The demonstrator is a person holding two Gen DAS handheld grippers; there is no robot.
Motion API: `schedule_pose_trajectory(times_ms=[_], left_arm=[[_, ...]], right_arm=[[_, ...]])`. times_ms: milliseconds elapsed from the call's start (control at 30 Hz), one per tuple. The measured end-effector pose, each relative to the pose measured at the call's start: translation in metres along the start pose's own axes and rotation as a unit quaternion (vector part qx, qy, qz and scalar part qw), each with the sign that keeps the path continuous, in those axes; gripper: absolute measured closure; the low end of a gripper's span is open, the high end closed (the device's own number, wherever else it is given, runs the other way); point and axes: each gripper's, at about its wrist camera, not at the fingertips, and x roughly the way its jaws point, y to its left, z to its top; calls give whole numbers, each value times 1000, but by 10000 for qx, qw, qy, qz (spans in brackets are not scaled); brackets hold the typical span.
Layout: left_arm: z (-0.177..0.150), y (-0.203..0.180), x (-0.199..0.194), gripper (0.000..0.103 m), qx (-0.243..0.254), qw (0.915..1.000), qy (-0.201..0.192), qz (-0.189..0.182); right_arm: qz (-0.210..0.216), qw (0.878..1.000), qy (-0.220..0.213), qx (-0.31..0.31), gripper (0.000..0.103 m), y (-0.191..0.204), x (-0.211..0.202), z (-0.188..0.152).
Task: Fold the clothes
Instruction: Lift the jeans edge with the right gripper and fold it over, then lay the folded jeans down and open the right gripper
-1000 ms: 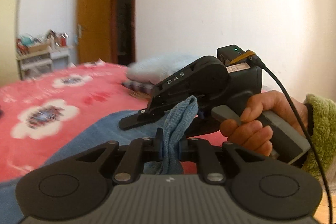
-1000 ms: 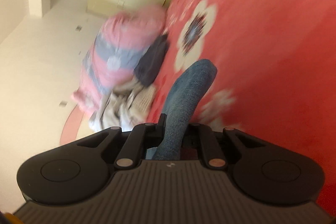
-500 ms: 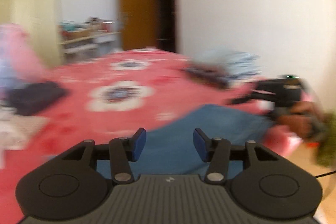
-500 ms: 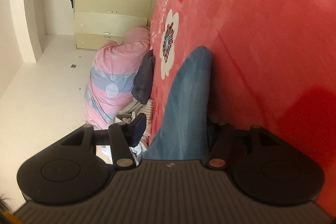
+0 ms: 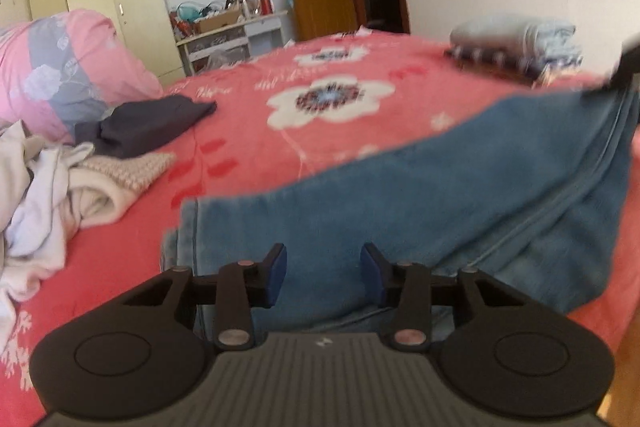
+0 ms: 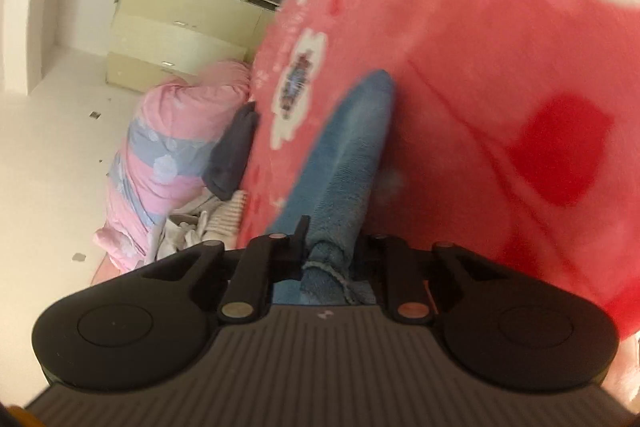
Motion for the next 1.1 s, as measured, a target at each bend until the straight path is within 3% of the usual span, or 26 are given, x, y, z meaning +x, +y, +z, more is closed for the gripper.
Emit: schedule_pose_trajectory(times_ms=[200, 533, 733, 933, 1100], left_arm=[[-17, 7, -4, 60, -224, 9996, -158, -107], [-23, 22, -6, 56, -483, 9973, -267, -483], [-26, 30, -14, 55, -539, 9960, -342, -623], [-39, 81, -62, 55, -1344, 9864, -425, -842], [-53, 121, -97, 55, -1738, 9815, -460, -656]], right_arm=[[-8, 9917, -134, -1279, 90, 93, 6, -17], [507, 9622, 478, -2633, 90, 209, 71, -81], [393, 9448, 934, -3116, 90, 238, 120, -125], [175, 9291, 1132, -3516, 90, 252, 143, -161], [54, 9251, 1155, -3618, 90, 254, 163, -182]])
